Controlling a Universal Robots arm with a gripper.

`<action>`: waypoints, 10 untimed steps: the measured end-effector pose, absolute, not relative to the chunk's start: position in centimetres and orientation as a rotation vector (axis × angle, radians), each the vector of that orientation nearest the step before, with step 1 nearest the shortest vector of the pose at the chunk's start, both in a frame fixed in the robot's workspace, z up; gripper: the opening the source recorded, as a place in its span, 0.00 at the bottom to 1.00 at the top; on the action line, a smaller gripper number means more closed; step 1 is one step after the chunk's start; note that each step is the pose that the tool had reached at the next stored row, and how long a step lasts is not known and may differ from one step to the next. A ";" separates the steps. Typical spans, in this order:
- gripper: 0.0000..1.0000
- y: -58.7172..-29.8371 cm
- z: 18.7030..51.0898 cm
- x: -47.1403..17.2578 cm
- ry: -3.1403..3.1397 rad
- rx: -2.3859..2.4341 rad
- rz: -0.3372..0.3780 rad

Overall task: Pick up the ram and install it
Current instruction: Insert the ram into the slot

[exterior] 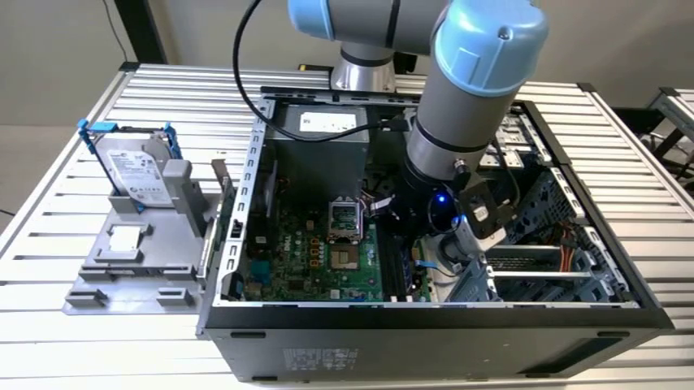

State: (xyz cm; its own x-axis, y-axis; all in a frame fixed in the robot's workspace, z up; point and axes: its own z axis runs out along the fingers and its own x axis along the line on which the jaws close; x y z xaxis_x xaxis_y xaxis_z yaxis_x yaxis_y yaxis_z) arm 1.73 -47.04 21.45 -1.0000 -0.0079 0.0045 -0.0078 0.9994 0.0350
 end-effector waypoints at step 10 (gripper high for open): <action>1.00 -47.1 22.3 1.7 -3.130 0.005 -0.055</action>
